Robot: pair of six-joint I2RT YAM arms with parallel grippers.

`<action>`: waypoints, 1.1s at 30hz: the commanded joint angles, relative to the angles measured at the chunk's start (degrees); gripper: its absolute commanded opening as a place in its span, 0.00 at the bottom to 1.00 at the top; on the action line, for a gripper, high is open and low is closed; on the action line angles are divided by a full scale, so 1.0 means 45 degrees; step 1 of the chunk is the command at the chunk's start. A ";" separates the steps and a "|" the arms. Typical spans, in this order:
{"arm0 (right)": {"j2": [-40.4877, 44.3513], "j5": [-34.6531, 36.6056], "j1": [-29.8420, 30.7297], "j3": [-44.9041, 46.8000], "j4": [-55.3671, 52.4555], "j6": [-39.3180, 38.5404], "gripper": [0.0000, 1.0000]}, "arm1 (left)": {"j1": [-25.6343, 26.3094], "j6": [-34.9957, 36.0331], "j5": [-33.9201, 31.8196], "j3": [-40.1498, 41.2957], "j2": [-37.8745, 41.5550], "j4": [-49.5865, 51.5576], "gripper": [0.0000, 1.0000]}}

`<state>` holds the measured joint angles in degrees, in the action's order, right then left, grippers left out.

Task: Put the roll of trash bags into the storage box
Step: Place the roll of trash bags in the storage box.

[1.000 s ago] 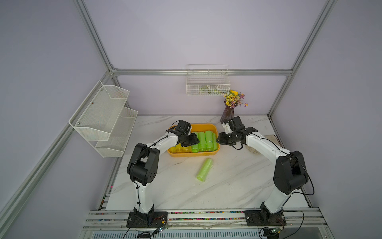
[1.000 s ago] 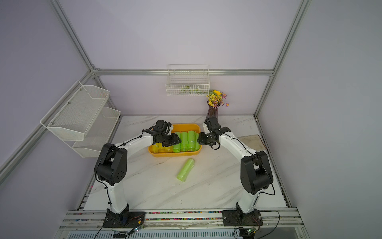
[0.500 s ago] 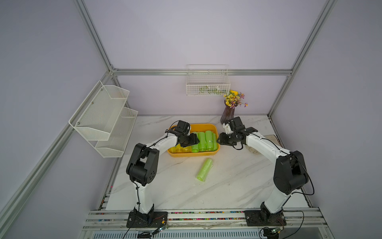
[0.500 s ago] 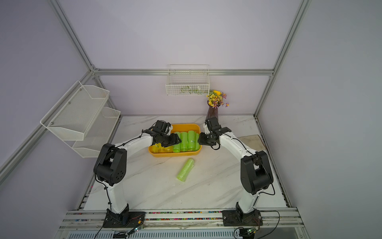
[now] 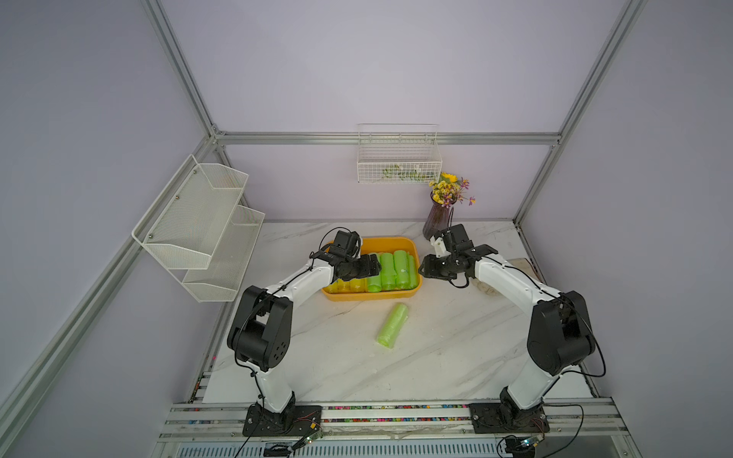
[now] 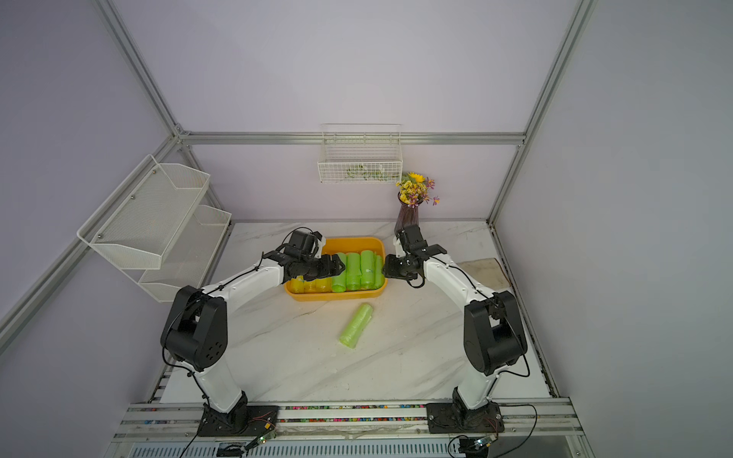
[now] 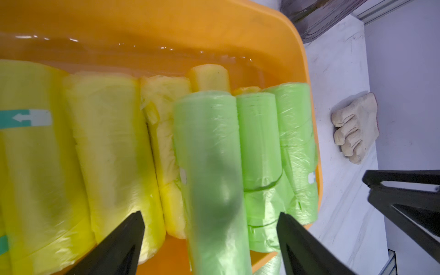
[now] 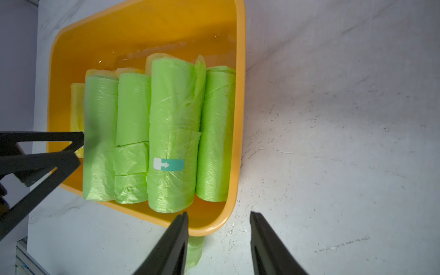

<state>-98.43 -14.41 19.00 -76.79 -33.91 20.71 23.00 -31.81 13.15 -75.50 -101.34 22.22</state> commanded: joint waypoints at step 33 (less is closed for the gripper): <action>0.0478 -0.0067 -0.0200 0.1189 0.0475 -0.0227 0.49 | 0.2603 0.4119 -0.1755 0.1018 0.2377 0.2731 0.90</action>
<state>-97.60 -15.00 18.61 -71.77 -33.36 20.25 33.21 -15.64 7.99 -71.75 -93.58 31.48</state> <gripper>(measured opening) 0.491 0.902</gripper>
